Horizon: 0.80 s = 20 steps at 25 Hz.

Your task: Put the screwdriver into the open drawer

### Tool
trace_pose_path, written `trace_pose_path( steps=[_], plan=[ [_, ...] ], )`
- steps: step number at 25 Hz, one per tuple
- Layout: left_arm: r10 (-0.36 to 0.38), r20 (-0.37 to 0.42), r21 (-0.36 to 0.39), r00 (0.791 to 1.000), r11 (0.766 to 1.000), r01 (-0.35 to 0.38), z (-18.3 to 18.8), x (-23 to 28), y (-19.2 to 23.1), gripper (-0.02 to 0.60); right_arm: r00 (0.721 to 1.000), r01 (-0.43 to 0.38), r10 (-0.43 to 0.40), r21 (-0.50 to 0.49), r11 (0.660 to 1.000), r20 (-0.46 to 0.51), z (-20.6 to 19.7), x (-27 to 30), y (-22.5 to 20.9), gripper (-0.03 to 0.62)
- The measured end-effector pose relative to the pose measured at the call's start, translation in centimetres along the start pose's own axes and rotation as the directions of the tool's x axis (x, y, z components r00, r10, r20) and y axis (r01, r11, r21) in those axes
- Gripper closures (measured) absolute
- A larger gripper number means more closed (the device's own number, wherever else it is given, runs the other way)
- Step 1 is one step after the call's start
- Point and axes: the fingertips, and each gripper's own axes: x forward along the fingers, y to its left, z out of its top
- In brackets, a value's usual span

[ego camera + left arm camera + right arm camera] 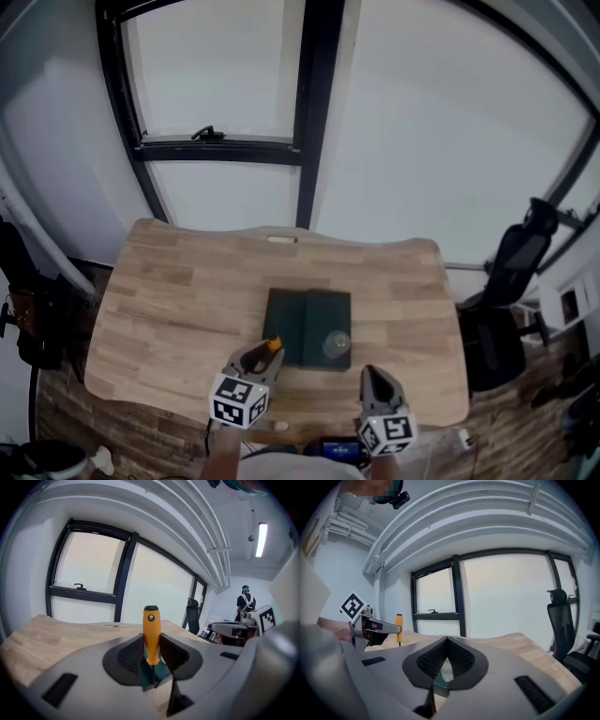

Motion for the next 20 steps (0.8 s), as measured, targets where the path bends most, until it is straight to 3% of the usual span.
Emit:
trace_pose_path(
  steps=[20],
  plan=[
    [-0.016, -0.051, 0.038, 0.999, 0.999, 0.018, 0.7, 3.6, 1.6, 0.477, 1.0, 0.007, -0.007, 0.007, 1.0, 0.004, 0.7, 3.3, -1.1, 0.597]
  ],
)
